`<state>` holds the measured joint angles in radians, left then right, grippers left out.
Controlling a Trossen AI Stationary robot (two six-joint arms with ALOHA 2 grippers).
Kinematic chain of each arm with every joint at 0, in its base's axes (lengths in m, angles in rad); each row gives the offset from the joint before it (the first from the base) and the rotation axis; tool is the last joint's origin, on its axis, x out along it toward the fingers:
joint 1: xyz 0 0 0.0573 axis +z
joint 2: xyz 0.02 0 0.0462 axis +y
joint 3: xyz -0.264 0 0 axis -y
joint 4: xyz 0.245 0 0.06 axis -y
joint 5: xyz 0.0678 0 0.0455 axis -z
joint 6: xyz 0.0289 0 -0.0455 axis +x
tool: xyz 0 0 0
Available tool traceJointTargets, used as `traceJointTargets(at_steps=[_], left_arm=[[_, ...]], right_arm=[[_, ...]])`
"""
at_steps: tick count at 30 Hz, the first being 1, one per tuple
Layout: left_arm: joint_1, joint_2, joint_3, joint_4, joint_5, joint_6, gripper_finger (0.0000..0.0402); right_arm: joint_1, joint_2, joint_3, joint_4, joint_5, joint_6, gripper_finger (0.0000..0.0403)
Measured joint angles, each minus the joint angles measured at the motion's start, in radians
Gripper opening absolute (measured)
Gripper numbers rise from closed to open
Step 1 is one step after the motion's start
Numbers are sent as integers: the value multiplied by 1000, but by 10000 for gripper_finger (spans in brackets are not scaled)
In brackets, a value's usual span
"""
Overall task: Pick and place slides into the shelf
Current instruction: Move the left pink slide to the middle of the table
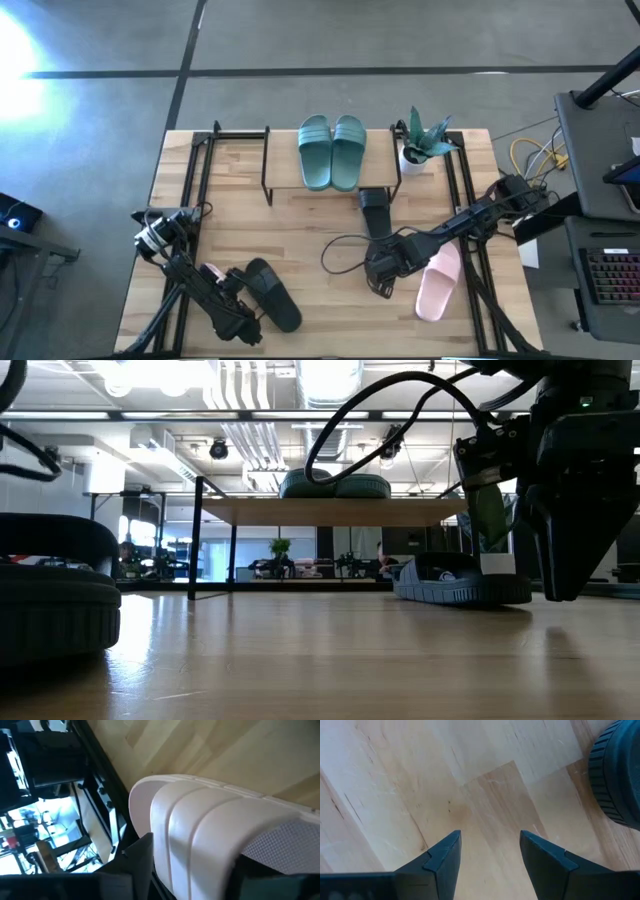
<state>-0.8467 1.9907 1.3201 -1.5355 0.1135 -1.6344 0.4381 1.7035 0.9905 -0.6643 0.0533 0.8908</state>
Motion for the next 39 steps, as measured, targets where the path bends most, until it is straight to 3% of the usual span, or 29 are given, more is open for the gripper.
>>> traceJointTargets(at_steps=[8,12,17,24,26,30,36,39], left_arm=[[0,-2,-7,-9,-46,22,16],[0,-18,48,-32,-99,45,6],[3,-64,157,-35,-288,79,2],[6,-77,332,-32,-752,302,1],[23,-78,362,-35,-848,385,1],[82,-78,370,-35,-929,574,0],[238,-77,319,-36,-938,756,0],[330,-77,296,-31,-939,812,0]], right_arm=[[0,0,0,1,0,0,194],[0,0,0,0,0,25,194],[0,0,0,2,0,68,194],[4,-6,0,1,38,137,194],[15,-26,0,6,74,159,194],[54,-104,0,7,195,250,194],[119,-267,0,-54,472,489,194],[135,-337,0,-108,547,557,194]])
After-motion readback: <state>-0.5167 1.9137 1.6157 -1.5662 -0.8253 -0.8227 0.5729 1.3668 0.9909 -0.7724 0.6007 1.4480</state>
